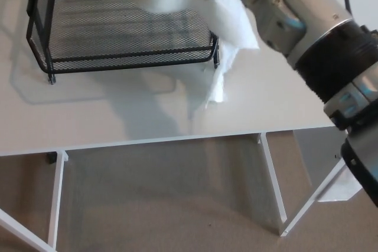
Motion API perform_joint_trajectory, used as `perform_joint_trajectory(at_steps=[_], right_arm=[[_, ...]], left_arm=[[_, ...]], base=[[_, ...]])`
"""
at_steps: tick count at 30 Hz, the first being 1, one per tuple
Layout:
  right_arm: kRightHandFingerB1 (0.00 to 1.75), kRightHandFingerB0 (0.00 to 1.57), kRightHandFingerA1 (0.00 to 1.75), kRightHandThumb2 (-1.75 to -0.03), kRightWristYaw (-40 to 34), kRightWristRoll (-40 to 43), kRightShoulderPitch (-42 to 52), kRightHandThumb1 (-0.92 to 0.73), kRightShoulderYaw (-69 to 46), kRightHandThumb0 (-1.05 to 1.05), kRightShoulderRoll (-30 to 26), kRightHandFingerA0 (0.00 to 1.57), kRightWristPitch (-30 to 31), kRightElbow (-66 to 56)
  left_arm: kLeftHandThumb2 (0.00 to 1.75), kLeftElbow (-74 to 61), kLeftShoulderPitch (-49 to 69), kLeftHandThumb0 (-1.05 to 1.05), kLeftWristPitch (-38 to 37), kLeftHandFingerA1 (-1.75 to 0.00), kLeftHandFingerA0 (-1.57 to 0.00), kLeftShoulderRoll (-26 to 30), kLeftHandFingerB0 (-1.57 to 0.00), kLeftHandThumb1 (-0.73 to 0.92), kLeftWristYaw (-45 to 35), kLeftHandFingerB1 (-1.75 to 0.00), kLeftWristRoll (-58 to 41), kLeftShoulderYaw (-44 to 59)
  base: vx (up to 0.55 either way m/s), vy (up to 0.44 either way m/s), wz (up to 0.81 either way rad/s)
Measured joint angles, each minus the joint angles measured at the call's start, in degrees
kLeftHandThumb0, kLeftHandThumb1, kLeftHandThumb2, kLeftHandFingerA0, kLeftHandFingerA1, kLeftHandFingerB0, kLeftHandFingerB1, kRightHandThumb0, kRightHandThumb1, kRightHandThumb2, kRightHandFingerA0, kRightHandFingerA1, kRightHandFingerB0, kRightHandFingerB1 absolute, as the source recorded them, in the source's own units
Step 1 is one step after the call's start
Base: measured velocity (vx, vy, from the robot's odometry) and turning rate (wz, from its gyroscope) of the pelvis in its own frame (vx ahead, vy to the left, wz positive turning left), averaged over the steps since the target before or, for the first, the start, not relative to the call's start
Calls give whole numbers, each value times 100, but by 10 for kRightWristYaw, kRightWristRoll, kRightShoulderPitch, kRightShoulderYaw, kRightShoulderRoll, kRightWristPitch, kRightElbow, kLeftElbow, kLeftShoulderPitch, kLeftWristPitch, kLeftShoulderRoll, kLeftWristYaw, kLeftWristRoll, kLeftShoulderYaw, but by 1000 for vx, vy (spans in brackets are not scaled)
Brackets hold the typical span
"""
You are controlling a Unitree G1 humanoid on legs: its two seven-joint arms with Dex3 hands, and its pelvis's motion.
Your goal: The robot walks towards a desk on which a file tray is kept in the middle and a toilet paper roll is kept on its right. The robot uses its right hand to hook on finger in the gap of the roll and grabs it, lifts it and places it on the tray.
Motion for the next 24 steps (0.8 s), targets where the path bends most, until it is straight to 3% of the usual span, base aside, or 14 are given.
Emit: perform_joint_trajectory(at_steps=[1,6,8,9,10,11,12,13,15,17,18,19,23,24], right_arm=[[109,74,169,-62,-1,-3,1,-67,6,-36,5,81,1,10],[106,70,159,-64,-8,-14,24,-64,33,-33,24,74,13,21],[81,73,160,-64,-8,-14,26,-64,31,-36,30,79,19,23],[81,73,160,-64,-9,-15,26,-64,30,-36,30,79,21,24],[70,73,159,-59,-10,-16,26,-64,31,-37,31,83,23,24],[123,66,169,-61,-11,-17,27,-65,32,-35,31,80,24,24],[123,66,169,-61,-16,-17,29,-65,30,-35,31,80,24,24],[103,75,130,-92,-20,-17,31,-48,27,-38,31,108,24,24],[77,77,164,-61,-22,-16,31,-63,23,-36,31,75,24,24],[69,77,154,-58,-22,-11,30,-62,17,-36,31,80,19,31],[55,66,140,-61,-21,-9,28,-64,14,-34,30,72,18,34],[55,66,140,-61,-17,-6,25,-64,9,-34,30,72,15,38],[36,24,54,-62,14,0,4,-72,5,-53,30,21,13,54],[39,21,54,-62,21,0,-2,-72,7,-56,30,14,13,57]], left_arm=[[136,-4,1,-104,0,-85,-39,0,-2,82,0,-68,1,-4],[134,-22,10,-104,0,-84,-38,0,-4,80,1,-67,9,-27],[89,-25,14,-105,0,-92,-23,0,-4,92,1,-84,11,-33],[89,-26,15,-105,0,-92,-23,0,-4,92,0,-84,11,-35],[134,-26,17,-103,0,-84,-40,0,-7,81,0,-66,13,-37],[134,-27,18,-104,0,-81,-34,0,-5,81,0,-68,14,-39],[134,-28,20,-104,0,-81,-34,0,-5,81,0,-68,15,-41],[133,-29,21,-104,0,-82,-35,0,-6,80,0,-67,17,-43],[133,-30,22,-104,0,-81,-36,-1,-4,80,1,-66,19,-43],[134,-30,22,-104,0,-81,-36,-1,-5,81,1,-67,20,-45],[88,-31,22,-104,0,-87,-23,-1,-4,92,0,-81,21,-45],[88,-33,23,-104,0,-87,-23,-1,-4,92,0,-81,21,-46],[135,-37,24,-104,0,-81,-37,-1,-7,81,0,-65,23,-48],[97,-36,24,-105,0,-77,-21,-1,-7,92,0,-71,23,-48]], base=[[0,0,0],[0,0,0],[0,0,0],[0,0,0],[0,0,0],[0,0,0],[0,0,0],[0,0,0],[0,0,0],[0,0,0],[0,0,0],[0,0,0],[0,0,0],[0,0,0]])
